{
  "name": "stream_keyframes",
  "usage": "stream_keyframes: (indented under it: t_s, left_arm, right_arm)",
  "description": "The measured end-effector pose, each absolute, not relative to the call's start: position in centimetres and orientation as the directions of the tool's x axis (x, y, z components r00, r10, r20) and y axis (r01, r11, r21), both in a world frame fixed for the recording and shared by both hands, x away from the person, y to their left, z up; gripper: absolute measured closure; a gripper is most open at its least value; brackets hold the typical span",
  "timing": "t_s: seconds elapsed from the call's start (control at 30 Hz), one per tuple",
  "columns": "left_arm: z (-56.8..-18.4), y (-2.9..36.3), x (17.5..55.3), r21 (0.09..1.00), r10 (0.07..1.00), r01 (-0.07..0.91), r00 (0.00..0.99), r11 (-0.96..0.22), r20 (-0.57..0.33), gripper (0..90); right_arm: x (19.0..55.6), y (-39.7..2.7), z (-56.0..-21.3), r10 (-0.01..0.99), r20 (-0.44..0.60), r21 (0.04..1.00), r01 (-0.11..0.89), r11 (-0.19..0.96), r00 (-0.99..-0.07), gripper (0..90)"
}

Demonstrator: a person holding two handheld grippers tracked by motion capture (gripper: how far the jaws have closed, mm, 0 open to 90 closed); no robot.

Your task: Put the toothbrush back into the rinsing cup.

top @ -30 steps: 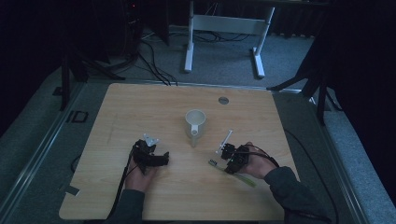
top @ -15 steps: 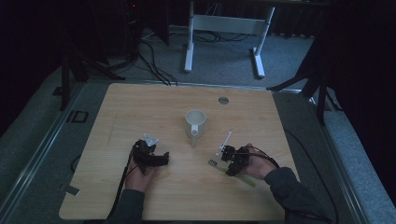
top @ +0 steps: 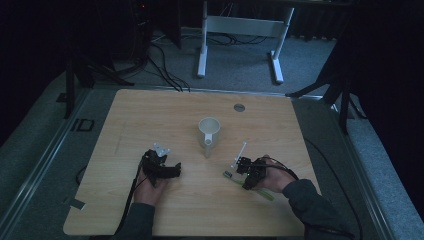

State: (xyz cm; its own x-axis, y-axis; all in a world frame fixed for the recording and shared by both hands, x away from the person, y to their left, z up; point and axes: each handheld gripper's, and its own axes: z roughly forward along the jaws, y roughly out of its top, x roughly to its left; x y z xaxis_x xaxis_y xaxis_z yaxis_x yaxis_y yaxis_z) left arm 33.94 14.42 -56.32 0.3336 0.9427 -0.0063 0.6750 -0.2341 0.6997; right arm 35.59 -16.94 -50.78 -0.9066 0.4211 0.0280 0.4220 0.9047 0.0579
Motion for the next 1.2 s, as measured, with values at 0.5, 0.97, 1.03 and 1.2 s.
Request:
stream_keyframes:
  t_s: [0.5,0.97,1.03,1.2]
  left_arm:
    - [-56.32,14.42,33.94,0.699,0.943,0.675,0.333,-0.234,-0.006,9.2]
    - [-56.32,14.43,33.95,0.700,0.943,0.675,0.334,-0.234,-0.006,9.2]
    - [-56.32,14.43,33.95,0.699,0.943,0.675,0.334,-0.234,-0.006,9.2]
    - [-56.32,14.43,33.95,0.700,0.943,0.675,0.334,-0.234,-0.006,9.2]
  right_arm:
    - [35.71,-16.95,-51.13,0.422,0.019,0.036,0.422,0.906,-0.907,76.5]
    - [35.80,-16.96,-51.52,0.423,0.014,0.027,0.423,0.906,-0.906,80.5]
    - [35.81,-16.96,-51.53,0.423,0.015,0.027,0.424,0.905,-0.906,80.7]
    - [35.82,-16.96,-51.55,0.424,0.014,0.027,0.424,0.905,-0.906,81.0]
